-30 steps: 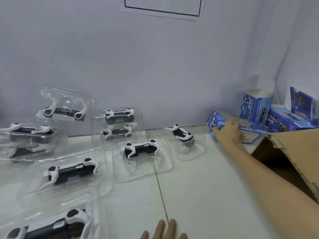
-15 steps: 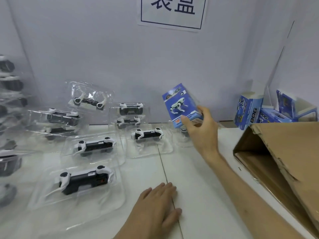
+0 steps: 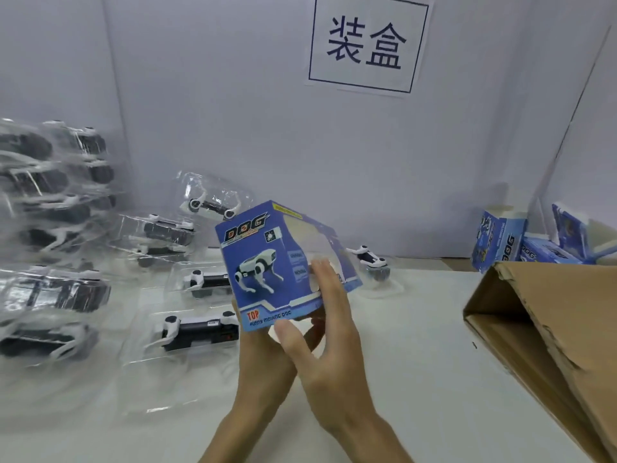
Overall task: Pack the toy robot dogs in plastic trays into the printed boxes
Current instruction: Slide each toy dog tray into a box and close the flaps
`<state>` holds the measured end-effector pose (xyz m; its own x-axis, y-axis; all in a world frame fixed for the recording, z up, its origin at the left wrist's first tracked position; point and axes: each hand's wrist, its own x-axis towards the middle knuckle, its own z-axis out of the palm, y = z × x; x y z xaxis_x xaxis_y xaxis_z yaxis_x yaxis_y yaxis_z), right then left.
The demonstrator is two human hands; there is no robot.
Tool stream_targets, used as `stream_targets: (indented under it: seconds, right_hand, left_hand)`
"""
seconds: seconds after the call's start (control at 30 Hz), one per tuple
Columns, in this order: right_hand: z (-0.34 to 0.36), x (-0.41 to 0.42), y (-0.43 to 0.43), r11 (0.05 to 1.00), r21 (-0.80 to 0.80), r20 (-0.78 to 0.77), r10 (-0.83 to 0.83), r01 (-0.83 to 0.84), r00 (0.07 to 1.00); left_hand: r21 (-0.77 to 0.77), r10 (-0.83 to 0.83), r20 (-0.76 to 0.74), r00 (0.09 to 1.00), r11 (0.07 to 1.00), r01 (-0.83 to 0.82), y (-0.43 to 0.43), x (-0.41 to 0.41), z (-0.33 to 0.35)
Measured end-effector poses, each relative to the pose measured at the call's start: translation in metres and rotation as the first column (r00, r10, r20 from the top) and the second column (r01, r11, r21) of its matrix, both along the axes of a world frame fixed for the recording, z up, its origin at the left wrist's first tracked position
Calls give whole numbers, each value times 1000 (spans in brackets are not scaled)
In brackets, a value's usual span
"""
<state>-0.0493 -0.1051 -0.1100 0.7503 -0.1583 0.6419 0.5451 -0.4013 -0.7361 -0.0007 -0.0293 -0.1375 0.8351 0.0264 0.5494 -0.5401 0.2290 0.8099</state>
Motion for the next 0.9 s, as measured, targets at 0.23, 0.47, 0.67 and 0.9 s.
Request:
stream_targets:
  seconds: [0.23, 0.47, 0.67, 0.9]
  right_hand:
    - [11, -14, -21, 984, -162, -3, 69, -68, 998]
    - [6, -29, -31, 982, -190, 202, 19, 20, 979]
    - [-15, -26, -45, 927, 271, 21, -277, 261, 961]
    - [10, -13, -53, 972, 91, 175, -231, 218, 957]
  left_hand:
    - [-312, -286, -59, 956, 915, 254, 14, 8, 11]
    - [-558, -471, -165, 866, 769, 312, 25, 9, 17]
    - [-691, -593, -152, 791, 636, 344, 26, 11, 18]
    - [-606, -817, -210, 537, 540, 584, 25, 11, 17]
